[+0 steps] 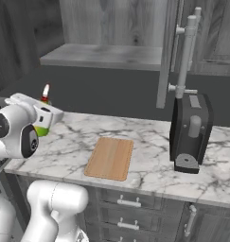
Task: Grab the spray bottle from the cabinet, then place it next to the cutting board for sanitizing. Then grab the dish brush from the countertop next to the sink and place it next to the cutting board.
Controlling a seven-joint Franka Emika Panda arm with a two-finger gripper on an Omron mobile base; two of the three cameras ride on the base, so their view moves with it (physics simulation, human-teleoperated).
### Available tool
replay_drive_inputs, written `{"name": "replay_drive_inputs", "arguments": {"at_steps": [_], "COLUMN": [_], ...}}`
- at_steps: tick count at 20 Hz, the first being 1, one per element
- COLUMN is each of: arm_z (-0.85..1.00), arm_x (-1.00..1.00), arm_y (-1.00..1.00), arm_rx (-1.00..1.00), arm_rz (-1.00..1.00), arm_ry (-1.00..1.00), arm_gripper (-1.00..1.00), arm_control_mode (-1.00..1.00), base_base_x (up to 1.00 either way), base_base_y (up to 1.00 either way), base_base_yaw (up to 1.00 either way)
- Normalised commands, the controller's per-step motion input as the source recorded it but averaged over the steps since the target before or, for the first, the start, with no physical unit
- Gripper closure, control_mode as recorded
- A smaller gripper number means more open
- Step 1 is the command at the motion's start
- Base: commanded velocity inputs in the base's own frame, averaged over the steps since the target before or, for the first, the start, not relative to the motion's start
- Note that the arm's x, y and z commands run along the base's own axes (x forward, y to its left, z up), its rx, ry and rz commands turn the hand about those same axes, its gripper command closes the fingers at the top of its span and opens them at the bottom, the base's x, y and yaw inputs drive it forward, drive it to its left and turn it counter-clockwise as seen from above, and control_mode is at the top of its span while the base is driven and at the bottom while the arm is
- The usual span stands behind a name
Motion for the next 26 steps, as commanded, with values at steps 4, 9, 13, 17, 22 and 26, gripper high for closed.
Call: {"name": "replay_drive_inputs", "arguments": {"at_steps": [4,9,13,17,22,26], "arm_z": [-0.42,-0.43,-0.31,-0.11,-0.17,-0.26], "arm_x": [0.69,0.56,0.49,0.5,0.4,0.38], "arm_y": [0.0,0.02,0.07,0.0,0.0,-0.03], "arm_rx": [-0.03,-0.11,-0.13,-0.05,0.0,0.0], "arm_rz": [0.0,-0.07,-0.22,-0.21,-0.05,0.0], "arm_ry": [-0.01,-0.07,-0.08,0.03,0.14,0.09], "arm_gripper": [1.0,1.0,1.0,1.0,1.0,1.0], "arm_control_mode": [-1.0,-1.0,-1.0,-1.0,-1.0,-1.0], "base_base_x": [0.0,0.0,0.0,0.0,0.0,0.0], "base_base_y": [0.0,0.0,0.0,0.0,0.0,0.0], "base_base_yaw": [0.0,0.0,0.0,0.0,0.0,0.0]}}
